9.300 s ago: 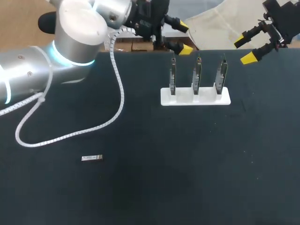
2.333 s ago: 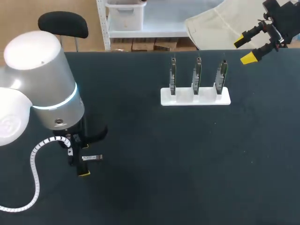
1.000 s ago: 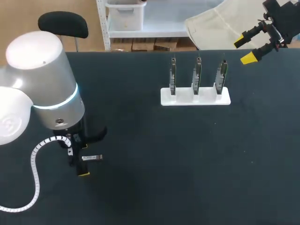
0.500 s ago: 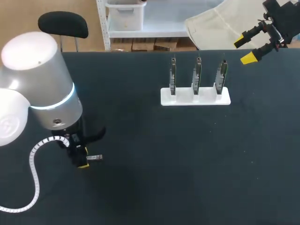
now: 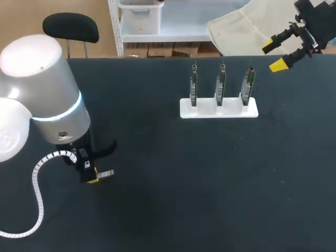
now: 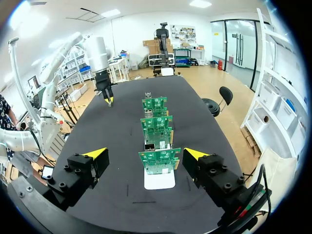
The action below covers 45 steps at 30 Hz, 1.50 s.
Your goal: Pick up the optical module with the left hand, and insert it into the network port with the right hand.
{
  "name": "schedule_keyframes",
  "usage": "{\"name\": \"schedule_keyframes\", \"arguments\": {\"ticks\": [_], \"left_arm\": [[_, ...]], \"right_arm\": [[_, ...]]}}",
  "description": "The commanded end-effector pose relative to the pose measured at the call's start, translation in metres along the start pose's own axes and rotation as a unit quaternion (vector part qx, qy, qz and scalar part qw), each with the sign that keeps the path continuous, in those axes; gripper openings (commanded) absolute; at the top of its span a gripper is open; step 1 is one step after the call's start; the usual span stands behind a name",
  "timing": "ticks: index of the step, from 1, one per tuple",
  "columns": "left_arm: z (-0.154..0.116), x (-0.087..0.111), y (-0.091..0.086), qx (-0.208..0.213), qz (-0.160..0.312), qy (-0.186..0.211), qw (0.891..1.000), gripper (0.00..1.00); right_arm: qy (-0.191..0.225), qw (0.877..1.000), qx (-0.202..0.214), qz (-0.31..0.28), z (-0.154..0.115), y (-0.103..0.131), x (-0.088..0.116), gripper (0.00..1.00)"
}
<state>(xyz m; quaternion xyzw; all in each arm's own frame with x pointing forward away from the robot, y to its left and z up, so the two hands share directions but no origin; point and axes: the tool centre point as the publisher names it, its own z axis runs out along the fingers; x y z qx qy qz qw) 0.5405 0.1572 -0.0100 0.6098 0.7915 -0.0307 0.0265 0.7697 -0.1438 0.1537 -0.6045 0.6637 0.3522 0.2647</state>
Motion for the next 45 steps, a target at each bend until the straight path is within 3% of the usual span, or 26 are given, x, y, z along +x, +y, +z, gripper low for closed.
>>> {"name": "schedule_keyframes", "arguments": {"ticks": [1,6,10,15,19,22,42,45], "left_arm": [[-0.013,-0.002,0.011,-0.007,-0.004,-0.019,1.0,0.0],[-0.043,-0.023,0.035,-0.039,-0.005,-0.08,0.996,0.0],[-0.07,-0.05,0.055,-0.063,0.02,-0.127,0.99,0.0],[-0.113,-0.088,0.084,-0.095,0.036,-0.197,0.975,0.0],[-0.134,-0.105,0.097,-0.102,0.042,-0.231,0.967,0.0],[-0.144,-0.108,0.102,-0.105,0.046,-0.241,0.964,0.0],[-0.144,-0.108,0.102,-0.105,0.046,-0.241,0.964,0.0],[-0.147,-0.123,0.104,-0.118,0.051,-0.27,0.954,0.0]], "right_arm": [[0.0,1.0,0.0,0.0,0.0,-0.001,0.0,1.0],[0.0,1.0,0.0,0.0,0.0,-0.001,0.0,1.0],[0.0,1.0,0.0,0.0,0.0,-0.001,0.0,1.0],[0.0,1.0,0.0,0.0,0.0,-0.001,0.0,1.0],[0.0,1.0,0.0,0.0,0.0,-0.001,0.0,1.0],[0.0,1.0,0.0,0.0,0.0,-0.001,0.0,1.0],[0.0,1.0,0.0,0.0,0.0,-0.001,0.0,1.0],[0.0,1.0,0.0,0.0,0.0,-0.001,0.0,1.0]]}}
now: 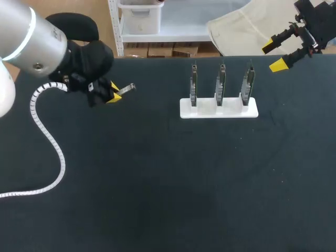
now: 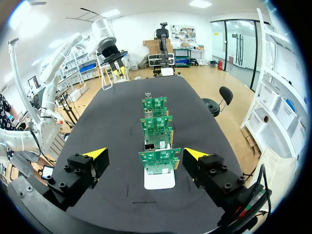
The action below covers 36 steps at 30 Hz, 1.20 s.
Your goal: Pick up the optical module with the left hand, and insert it into the network port with the right hand.
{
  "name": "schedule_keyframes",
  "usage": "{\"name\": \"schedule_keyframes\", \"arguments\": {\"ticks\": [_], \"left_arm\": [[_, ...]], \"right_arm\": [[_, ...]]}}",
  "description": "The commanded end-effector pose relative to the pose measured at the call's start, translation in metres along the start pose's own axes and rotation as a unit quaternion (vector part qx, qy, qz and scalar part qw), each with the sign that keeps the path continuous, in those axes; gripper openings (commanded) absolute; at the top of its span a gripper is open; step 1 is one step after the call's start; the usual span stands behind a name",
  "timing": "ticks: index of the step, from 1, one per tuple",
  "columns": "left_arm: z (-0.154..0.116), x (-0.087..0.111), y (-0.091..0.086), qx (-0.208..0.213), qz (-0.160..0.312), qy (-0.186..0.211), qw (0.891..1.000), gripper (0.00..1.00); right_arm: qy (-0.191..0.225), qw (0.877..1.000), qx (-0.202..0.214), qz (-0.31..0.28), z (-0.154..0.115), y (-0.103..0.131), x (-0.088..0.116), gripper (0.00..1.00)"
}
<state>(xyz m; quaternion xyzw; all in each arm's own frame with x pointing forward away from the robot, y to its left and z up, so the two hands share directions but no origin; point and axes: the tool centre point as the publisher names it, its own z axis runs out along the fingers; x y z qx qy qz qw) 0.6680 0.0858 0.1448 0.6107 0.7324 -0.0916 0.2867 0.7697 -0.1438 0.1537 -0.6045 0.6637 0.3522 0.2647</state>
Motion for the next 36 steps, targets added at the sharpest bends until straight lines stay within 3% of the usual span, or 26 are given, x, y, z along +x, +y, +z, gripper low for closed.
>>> {"name": "schedule_keyframes", "arguments": {"ticks": [1,11,20,28,30,31,36], "left_arm": [[0.007,-0.015,0.006,-0.016,0.014,-0.035,0.999,0.0],[0.018,-0.108,0.051,-0.036,0.081,-0.144,0.986,0.0],[0.041,-0.178,0.062,-0.009,0.1,-0.253,0.962,0.0],[0.061,-0.216,0.07,0.016,0.08,-0.341,0.937,0.0],[0.062,-0.219,0.07,0.018,0.085,-0.338,0.937,0.0],[0.062,-0.219,0.07,0.014,0.083,-0.317,0.945,0.0],[0.062,-0.219,0.07,0.014,0.083,-0.317,0.945,0.0]], "right_arm": [[0.0,1.0,0.0,0.0,0.0,-0.001,0.0,1.0],[0.0,1.0,0.0,0.0,0.0,-0.001,0.0,1.0],[0.0,1.0,0.0,0.0,0.0,-0.001,0.0,1.0],[0.0,1.0,0.0,0.0,0.0,-0.001,0.0,1.0],[0.0,1.0,0.0,0.0,0.0,-0.001,0.0,1.0],[0.0,1.0,0.0,0.0,0.0,-0.001,0.0,1.0],[0.0,1.0,0.0,0.0,0.0,-0.001,0.0,1.0]]}}
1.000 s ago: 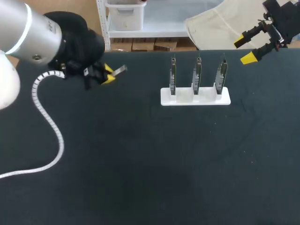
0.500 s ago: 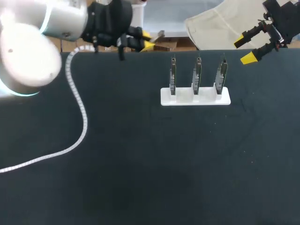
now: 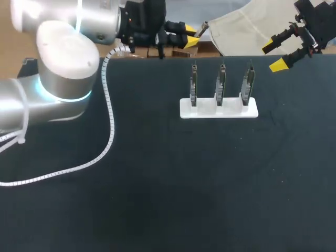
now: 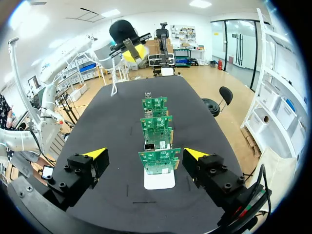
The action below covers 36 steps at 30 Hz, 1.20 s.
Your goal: Pick up the optical module with the left hand, and insert it into the network port with the right hand.
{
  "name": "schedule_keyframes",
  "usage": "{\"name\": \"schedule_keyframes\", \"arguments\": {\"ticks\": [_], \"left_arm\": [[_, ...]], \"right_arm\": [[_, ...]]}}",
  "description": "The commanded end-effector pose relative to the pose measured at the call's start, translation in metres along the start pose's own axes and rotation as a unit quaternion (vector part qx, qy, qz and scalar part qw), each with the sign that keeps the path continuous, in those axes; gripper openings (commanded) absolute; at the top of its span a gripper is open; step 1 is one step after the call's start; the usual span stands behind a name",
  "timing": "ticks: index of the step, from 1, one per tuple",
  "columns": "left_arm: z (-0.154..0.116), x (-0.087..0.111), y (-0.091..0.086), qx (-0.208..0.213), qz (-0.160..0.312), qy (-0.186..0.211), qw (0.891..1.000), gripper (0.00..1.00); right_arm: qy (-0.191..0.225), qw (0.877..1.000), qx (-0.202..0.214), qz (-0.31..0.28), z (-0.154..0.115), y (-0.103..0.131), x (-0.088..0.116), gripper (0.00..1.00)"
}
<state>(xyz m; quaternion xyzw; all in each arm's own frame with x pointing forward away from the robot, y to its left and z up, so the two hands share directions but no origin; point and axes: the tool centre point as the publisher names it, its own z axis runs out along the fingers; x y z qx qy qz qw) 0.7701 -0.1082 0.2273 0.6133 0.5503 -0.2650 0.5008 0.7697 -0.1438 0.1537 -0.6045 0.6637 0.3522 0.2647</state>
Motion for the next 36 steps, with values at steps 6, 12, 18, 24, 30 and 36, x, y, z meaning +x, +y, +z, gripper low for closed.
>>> {"name": "schedule_keyframes", "arguments": {"ticks": [6,12,18,24,30,36], "left_arm": [[0.004,0.001,0.002,0.0,0.001,-0.002,1.0,0.0],[0.009,-0.003,-0.001,-0.006,0.006,-0.02,1.0,0.0],[0.047,-0.024,0.007,0.019,0.023,-0.079,0.996,0.0],[0.073,-0.039,0.01,0.056,0.026,-0.107,0.992,0.0],[0.094,-0.046,0.007,0.089,0.015,-0.139,0.986,0.0],[0.107,-0.048,0.005,0.112,-0.007,-0.144,0.983,0.0]], "right_arm": [[0.0,1.0,0.0,0.0,0.0,-0.001,0.0,1.0],[0.0,1.0,0.0,0.0,0.0,-0.001,0.0,1.0],[0.0,1.0,0.0,0.0,0.0,-0.001,0.0,1.0],[0.0,1.0,0.0,0.0,0.0,-0.001,0.0,1.0],[0.0,1.0,0.0,0.0,0.0,-0.001,0.0,1.0],[0.0,1.0,0.0,0.0,0.0,-0.001,0.0,1.0]]}}
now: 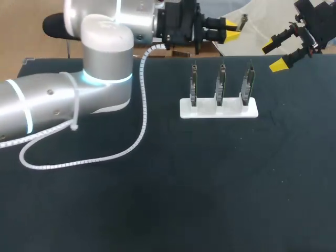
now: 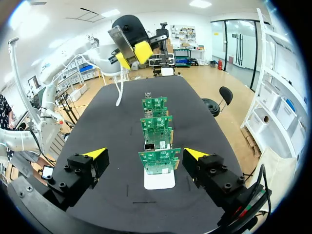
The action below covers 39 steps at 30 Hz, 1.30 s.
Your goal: Pick up the optical module with the left hand, and insert it into the network port with the right hand.
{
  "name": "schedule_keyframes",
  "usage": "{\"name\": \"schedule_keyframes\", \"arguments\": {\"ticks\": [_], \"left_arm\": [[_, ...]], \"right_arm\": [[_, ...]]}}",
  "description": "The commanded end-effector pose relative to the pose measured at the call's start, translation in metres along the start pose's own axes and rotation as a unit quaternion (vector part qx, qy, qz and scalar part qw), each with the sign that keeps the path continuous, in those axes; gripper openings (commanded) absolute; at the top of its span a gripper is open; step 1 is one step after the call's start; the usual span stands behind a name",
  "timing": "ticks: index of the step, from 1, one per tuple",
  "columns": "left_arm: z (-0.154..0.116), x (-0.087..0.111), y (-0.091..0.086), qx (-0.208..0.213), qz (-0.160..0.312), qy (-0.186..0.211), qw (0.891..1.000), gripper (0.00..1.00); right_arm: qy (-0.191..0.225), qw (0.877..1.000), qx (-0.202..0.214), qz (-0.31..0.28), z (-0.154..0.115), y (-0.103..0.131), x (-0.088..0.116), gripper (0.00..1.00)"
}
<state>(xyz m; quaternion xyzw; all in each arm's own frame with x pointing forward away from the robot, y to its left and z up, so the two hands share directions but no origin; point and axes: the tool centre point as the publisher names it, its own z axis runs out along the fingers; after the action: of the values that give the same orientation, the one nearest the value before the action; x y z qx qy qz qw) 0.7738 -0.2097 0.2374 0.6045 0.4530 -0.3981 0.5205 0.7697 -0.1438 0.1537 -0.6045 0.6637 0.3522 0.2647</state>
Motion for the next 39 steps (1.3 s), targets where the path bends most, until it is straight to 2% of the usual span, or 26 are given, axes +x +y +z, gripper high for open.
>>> {"name": "schedule_keyframes", "arguments": {"ticks": [1,10,17,19,39], "left_arm": [[0.017,0.006,0.011,0.032,-0.007,0.0,0.999,0.0],[0.028,0.009,0.004,0.021,-0.051,-0.004,0.998,0.0],[0.031,0.012,-0.004,0.016,-0.079,0.015,0.997,0.0],[0.032,0.014,-0.006,0.004,-0.085,0.012,0.996,0.0],[0.055,0.034,-0.014,-0.042,-0.115,0.019,0.992,0.0]], "right_arm": [[0.0,1.0,0.0,0.0,0.0,-0.001,0.0,1.0],[0.0,1.0,0.0,0.0,0.0,-0.001,0.0,1.0],[0.0,1.0,0.0,0.0,0.0,-0.001,0.0,1.0],[0.0,1.0,0.0,0.0,0.0,-0.001,0.0,1.0],[0.0,1.0,0.0,0.0,0.0,-0.001,0.0,1.0]]}}
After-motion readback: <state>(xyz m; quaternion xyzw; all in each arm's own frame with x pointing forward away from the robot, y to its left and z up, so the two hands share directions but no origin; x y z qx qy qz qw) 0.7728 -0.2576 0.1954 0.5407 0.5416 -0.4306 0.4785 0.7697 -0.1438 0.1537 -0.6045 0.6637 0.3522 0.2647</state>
